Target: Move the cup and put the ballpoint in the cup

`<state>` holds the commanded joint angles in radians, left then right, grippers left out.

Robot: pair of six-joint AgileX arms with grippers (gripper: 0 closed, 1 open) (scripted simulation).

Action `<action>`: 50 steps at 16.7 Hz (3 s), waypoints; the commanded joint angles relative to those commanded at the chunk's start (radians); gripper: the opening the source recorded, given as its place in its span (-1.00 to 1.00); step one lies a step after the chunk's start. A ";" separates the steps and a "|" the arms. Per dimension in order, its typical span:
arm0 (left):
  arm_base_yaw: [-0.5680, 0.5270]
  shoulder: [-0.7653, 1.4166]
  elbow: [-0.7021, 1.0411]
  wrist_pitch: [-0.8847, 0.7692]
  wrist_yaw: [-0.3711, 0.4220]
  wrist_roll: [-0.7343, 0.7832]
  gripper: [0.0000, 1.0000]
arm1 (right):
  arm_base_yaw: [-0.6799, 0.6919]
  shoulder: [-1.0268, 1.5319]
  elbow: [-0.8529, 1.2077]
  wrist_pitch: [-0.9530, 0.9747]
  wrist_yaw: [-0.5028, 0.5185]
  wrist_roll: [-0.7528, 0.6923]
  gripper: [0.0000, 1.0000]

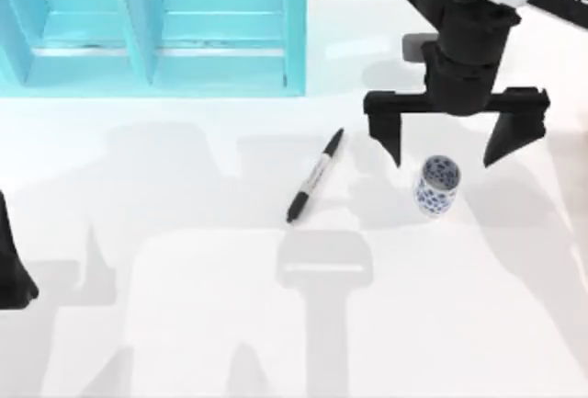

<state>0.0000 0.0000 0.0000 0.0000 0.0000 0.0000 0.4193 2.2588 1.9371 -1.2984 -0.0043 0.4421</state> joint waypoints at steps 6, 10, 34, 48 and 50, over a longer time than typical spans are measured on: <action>0.000 0.000 0.000 0.000 0.000 0.000 1.00 | -0.001 0.051 0.464 -0.350 0.001 -0.002 1.00; 0.000 0.000 0.000 0.000 0.000 0.000 1.00 | -0.005 0.077 0.647 -0.520 0.001 -0.005 1.00; 0.000 0.000 0.000 0.000 0.000 0.000 1.00 | 0.156 0.116 0.182 0.158 -0.100 0.618 1.00; 0.000 0.000 0.000 0.000 0.000 0.000 1.00 | 0.179 0.275 0.083 0.419 -0.094 0.641 1.00; 0.000 0.000 0.000 0.000 0.000 0.000 1.00 | 0.179 0.277 0.082 0.422 -0.094 0.641 1.00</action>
<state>0.0000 0.0000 0.0000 0.0000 0.0000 0.0000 0.5984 2.5358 2.0187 -0.8767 -0.0979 1.0834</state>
